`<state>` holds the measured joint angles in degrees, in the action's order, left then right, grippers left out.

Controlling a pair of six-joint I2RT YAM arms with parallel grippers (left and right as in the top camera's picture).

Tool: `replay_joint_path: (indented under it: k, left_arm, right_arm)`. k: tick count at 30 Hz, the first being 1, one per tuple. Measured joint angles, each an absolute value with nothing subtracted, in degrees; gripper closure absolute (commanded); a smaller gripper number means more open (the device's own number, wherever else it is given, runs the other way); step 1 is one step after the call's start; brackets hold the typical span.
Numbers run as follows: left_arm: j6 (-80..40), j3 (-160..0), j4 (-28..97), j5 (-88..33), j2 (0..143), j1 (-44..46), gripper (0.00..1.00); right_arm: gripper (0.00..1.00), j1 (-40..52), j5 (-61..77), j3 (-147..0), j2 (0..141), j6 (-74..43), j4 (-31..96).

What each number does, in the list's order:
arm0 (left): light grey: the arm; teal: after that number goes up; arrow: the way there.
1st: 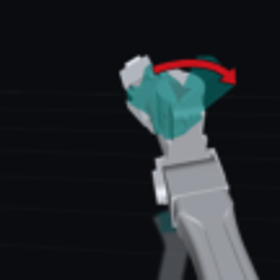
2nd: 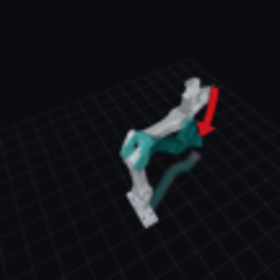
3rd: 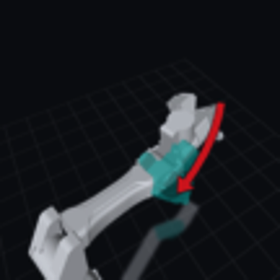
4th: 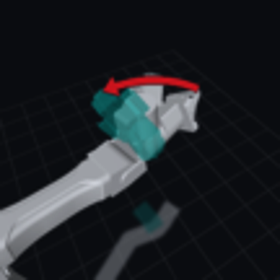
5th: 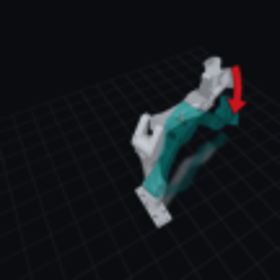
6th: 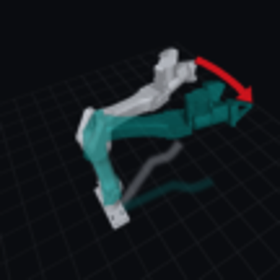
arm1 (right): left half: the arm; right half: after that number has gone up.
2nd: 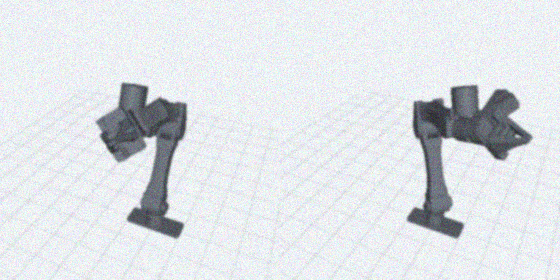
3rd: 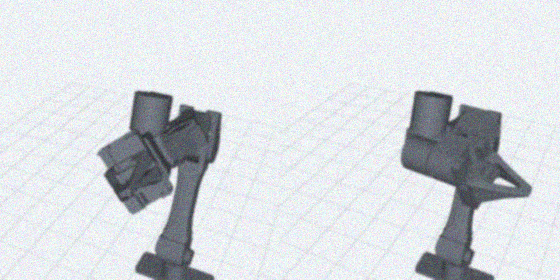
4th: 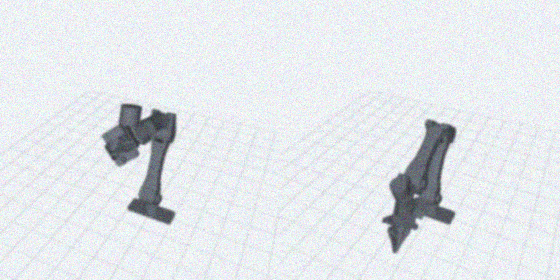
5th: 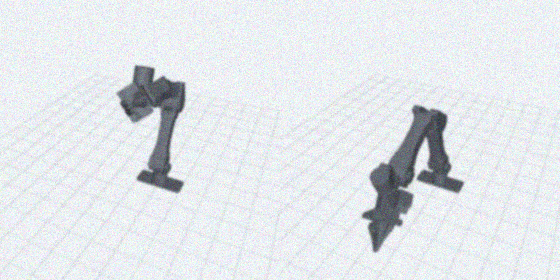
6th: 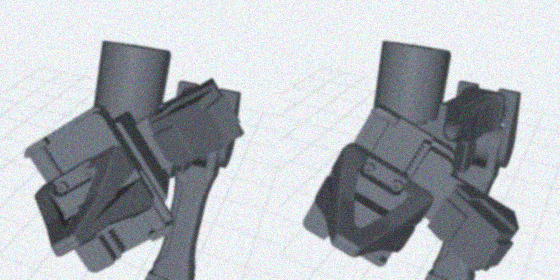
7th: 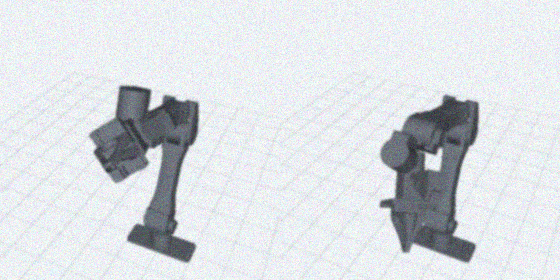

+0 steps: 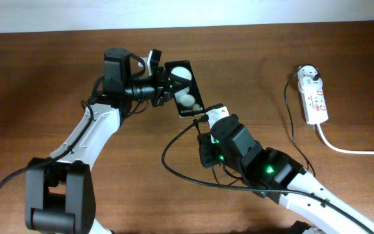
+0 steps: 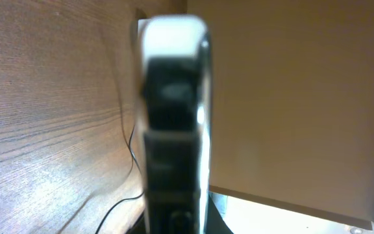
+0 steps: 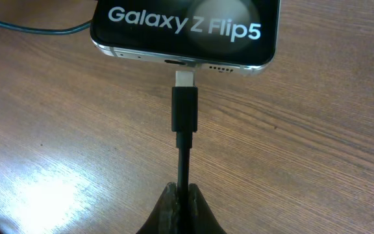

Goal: Plug charger to phone and switch on socket
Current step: 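Push the USB-C plug up into the phone's charging port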

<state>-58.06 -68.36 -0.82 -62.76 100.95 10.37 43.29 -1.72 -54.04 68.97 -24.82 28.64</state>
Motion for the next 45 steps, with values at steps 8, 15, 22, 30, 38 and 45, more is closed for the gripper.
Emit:
replay_joint_path:
  k: [8, 15, 22, 30, 38, 45]
  left_arm:
    - [-54.7, -68.4, -0.8, -62.7, 100.9, 10.4, 1.0]
    - [-53.5, -68.4, -0.8, -62.3, 100.9, 10.4, 1.0]
    - [-53.5, -68.4, -0.8, -62.1, 100.9, 10.4, 1.0]
    - [-54.2, -68.4, -0.9, -62.3, 100.9, 10.4, 1.0]
    - [-54.2, -68.4, -0.7, -62.5, 100.9, 10.1, 1.0]
    - [-54.4, -68.4, -0.7, -62.7, 100.9, 10.1, 1.0]
  right_arm:
    - [0.96, 43.3, -1.7, -54.0, 69.0, -24.8, 28.7]
    - [0.96, 43.3, -1.7, -54.0, 69.0, -24.8, 28.6]
    - [0.96, 43.3, -1.5, -54.0, 69.0, -24.8, 28.0]
    - [0.96, 43.3, -1.5, -54.0, 69.0, -24.8, 28.0]
    - [0.96, 43.3, -1.2, -54.0, 69.0, -24.8, 27.6]
    - [0.96, 43.3, -1.0, -54.0, 68.9, -24.8, 27.5]
